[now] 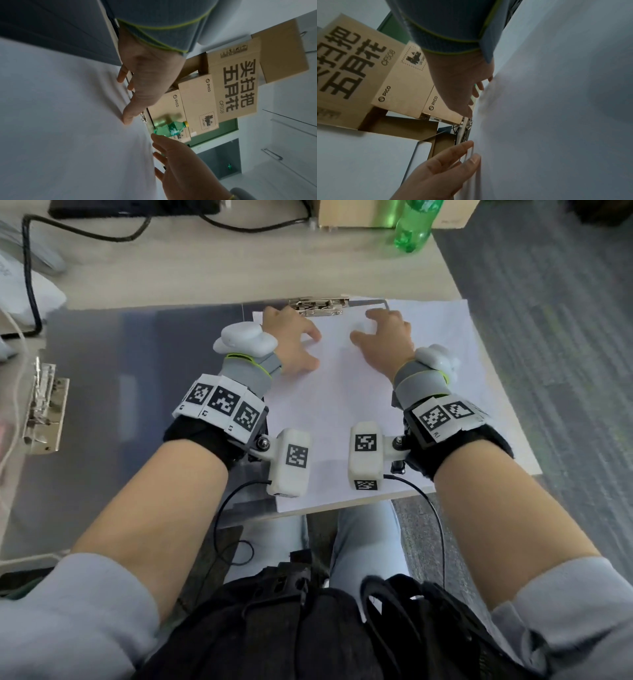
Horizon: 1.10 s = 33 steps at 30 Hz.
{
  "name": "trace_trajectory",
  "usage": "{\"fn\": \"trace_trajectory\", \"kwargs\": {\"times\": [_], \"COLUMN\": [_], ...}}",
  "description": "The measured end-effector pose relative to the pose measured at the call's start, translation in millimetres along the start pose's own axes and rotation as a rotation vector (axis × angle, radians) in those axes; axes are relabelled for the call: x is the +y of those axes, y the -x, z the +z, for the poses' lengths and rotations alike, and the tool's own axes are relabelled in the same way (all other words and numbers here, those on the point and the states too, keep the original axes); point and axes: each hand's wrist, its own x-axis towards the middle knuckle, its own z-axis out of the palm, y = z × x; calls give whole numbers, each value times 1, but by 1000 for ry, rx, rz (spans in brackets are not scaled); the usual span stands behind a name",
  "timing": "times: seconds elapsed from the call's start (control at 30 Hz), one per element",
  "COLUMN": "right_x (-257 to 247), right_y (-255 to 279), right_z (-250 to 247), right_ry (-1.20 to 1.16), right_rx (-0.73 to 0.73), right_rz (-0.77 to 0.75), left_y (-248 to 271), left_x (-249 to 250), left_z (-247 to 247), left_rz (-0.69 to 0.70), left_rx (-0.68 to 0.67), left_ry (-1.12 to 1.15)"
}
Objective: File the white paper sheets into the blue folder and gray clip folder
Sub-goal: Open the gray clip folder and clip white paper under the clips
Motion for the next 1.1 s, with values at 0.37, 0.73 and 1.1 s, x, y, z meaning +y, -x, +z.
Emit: {"fn": "trace_trajectory", "kwargs": {"times": [0.37, 0.73, 1.1], "right_x": [75, 126, 133], "right_y": [67, 84, 81], "right_z": [-58, -67, -64], "right_ry": [-94, 79, -6], "right_rx": [178, 177, 267], "right_rz": [194, 389, 401], "left_y": [20, 23, 18], "left_x": [77, 117, 109], "left_z": [38, 71, 77], "left_rz": [158, 265, 304], "left_rx": [-132, -210, -150], "left_ry": [111, 122, 192]}}
